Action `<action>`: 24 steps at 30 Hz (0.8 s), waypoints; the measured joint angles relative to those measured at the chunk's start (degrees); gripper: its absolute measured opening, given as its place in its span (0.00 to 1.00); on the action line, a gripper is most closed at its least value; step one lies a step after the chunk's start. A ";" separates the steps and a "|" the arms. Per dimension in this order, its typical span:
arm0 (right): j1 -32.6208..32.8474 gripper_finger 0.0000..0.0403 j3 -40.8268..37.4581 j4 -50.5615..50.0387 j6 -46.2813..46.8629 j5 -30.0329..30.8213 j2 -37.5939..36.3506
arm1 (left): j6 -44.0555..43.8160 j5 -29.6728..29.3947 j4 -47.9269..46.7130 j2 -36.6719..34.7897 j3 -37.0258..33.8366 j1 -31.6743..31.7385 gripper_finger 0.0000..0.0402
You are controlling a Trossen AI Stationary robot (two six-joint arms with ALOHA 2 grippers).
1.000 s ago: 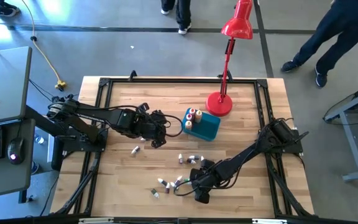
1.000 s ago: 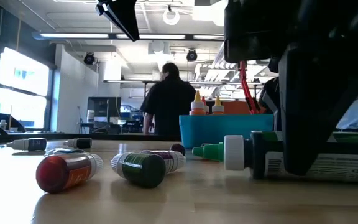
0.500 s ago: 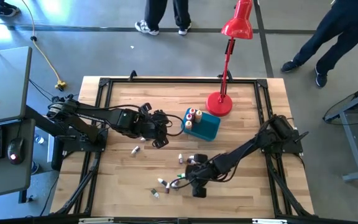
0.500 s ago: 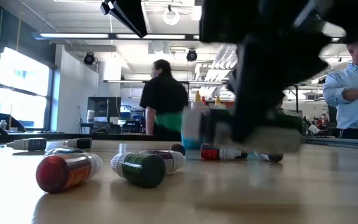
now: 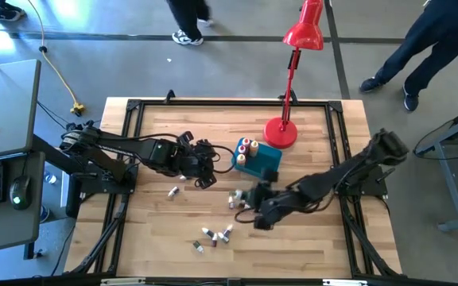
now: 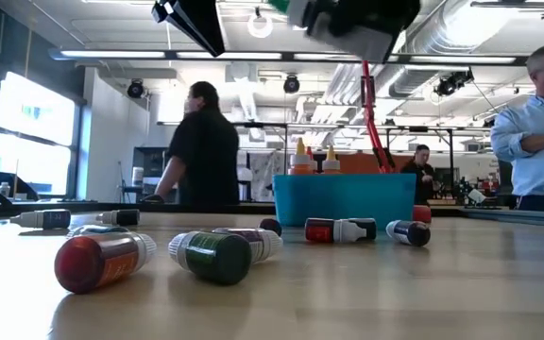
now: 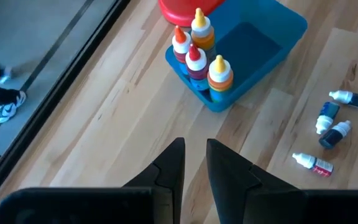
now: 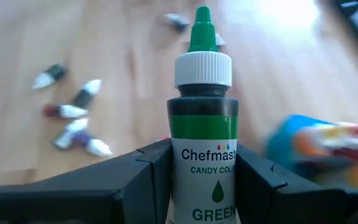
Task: Pick & Place food coloring
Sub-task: Put the big green food coloring bottle into the blue container
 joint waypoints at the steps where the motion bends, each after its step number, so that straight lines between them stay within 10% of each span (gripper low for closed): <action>1: 0.31 0.31 0.00 -2.02 0.08 1.85 -1.63 | -0.18 -0.61 0.08 -0.02 0.00 0.00 0.16; 14: 7.17 0.31 -0.07 -24.60 16.25 27.96 -3.65 | -5.97 -13.61 0.22 -2.51 -0.19 -0.15 0.16; 24: 11.38 0.31 -0.07 -34.62 15.74 30.92 -14.99 | -16.68 -18.45 2.15 -10.45 -12.53 -5.79 0.16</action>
